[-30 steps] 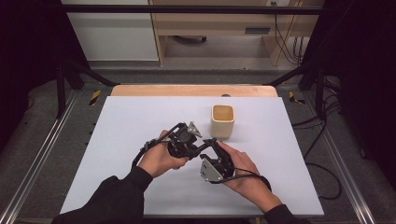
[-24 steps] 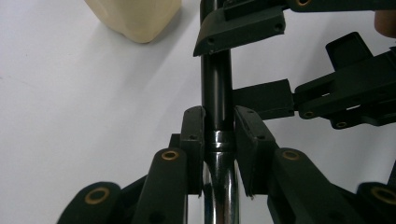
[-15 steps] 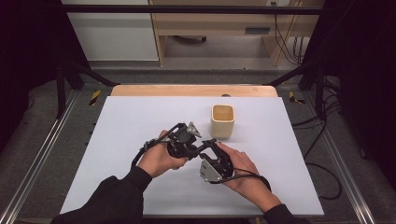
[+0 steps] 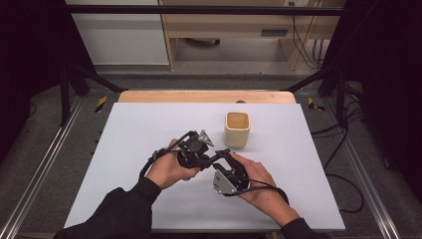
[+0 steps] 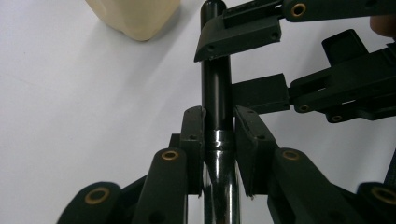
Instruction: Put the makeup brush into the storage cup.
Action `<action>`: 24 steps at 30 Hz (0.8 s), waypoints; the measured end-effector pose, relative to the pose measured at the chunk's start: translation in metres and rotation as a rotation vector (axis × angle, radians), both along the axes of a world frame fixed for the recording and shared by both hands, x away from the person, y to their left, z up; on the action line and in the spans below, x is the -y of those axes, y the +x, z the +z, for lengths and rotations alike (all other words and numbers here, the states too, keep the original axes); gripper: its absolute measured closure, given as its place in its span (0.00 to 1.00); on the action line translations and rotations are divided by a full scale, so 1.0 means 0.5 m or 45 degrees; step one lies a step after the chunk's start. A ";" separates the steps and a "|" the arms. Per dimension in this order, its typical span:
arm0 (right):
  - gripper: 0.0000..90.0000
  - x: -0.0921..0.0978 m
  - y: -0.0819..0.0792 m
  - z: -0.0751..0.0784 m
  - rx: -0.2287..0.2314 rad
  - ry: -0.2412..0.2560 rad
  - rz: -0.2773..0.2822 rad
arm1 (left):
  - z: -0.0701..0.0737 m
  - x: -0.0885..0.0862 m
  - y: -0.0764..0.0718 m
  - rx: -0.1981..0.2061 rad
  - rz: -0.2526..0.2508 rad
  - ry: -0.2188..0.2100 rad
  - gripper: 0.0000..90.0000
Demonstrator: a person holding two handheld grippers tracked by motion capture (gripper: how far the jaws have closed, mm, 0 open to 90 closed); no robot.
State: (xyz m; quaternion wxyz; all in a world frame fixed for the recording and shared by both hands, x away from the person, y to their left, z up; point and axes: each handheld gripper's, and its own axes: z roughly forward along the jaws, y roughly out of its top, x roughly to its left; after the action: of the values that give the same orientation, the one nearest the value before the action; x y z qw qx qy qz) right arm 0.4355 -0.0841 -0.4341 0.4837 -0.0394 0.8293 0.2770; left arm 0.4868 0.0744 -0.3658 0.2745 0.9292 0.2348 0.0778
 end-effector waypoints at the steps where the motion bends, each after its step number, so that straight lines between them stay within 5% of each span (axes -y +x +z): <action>1: 0.58 0.000 0.000 0.000 0.000 0.000 0.000 | 0.000 0.000 0.000 -0.001 -0.002 0.000 0.82; 24: 0.77 0.003 -0.003 -0.009 -0.012 -0.040 0.032 | -0.003 -0.002 -0.001 -0.032 -0.023 -0.002 0.82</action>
State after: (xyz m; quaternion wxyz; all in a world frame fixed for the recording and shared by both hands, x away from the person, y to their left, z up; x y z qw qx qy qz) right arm 0.4341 -0.0855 -0.4388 0.4757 -0.0562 0.8351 0.2703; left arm 0.4866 0.0753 -0.3674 0.2729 0.9320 0.2298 0.0636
